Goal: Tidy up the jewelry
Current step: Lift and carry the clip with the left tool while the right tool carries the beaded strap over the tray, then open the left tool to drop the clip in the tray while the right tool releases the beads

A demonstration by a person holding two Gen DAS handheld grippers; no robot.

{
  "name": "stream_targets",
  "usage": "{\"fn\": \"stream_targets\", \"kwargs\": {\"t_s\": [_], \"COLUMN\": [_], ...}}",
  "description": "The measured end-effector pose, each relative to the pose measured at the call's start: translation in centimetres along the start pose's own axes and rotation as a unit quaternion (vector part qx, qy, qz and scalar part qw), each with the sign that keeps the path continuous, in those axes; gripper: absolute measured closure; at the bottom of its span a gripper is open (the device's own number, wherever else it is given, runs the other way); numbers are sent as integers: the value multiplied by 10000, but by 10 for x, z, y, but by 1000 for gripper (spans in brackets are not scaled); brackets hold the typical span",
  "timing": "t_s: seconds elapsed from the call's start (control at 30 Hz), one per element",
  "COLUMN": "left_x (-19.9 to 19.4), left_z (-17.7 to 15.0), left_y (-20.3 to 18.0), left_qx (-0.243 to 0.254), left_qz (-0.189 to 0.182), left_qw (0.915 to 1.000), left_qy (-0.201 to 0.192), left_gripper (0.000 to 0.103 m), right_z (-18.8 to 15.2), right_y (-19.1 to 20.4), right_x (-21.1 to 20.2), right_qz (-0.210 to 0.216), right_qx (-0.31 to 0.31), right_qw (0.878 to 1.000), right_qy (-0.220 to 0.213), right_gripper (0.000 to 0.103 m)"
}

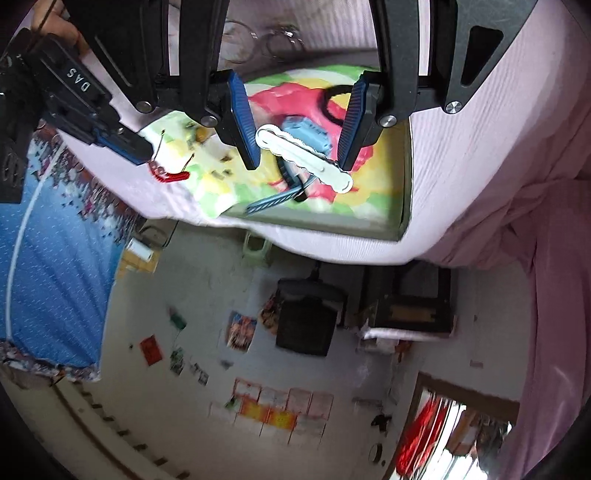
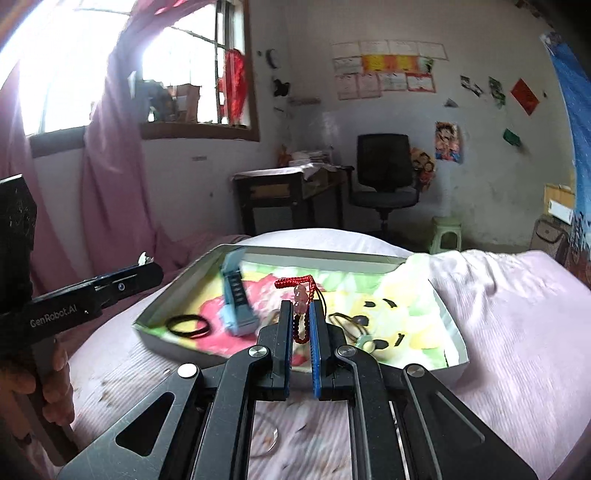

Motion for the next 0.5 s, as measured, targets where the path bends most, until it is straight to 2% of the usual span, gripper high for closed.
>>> {"fn": "stream_targets", "kwargs": {"t_s": [0.17, 0.5], "left_x": [23, 40], "left_z": [-10, -30], "left_y": [11, 9], "left_qx": [-193, -63], "left_qz": [-67, 37], "left_qw": [9986, 9952], "left_qy": [495, 977], "left_gripper": [62, 62], "right_z": [-11, -34], "right_y": [-7, -12], "right_x": [33, 58], "right_qz": [-202, -262], "right_qx": [19, 145], "right_qw": [9988, 9956], "right_qy": [448, 884], "right_gripper": [95, 95]}}
Point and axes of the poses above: each gripper's, at about its wrist camera, not at the fingertips, and x roughly the way its jaws point, y to its left, z to its top, the point moved 8 cm from there along x, roughly the way its jaws point, and after that the axes turned 4 degrees about y, right-handed, at the moved point
